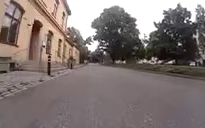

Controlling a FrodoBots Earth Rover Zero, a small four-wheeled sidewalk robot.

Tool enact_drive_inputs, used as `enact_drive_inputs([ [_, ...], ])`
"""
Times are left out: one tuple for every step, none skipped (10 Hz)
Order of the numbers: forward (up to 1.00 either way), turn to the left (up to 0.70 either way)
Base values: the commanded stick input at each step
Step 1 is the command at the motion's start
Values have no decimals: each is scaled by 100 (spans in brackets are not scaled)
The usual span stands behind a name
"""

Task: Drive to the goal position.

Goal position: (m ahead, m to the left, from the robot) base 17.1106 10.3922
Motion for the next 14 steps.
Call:
enact_drive_inputs([
  [70,0],
  [70,0],
  [70,0],
  [70,0],
  [70,0],
  [70,0],
  [70,-14],
  [70,-35],
  [70,-18],
  [70,0],
  [70,0],
  [70,0],
  [70,0],
  [70,0],
])
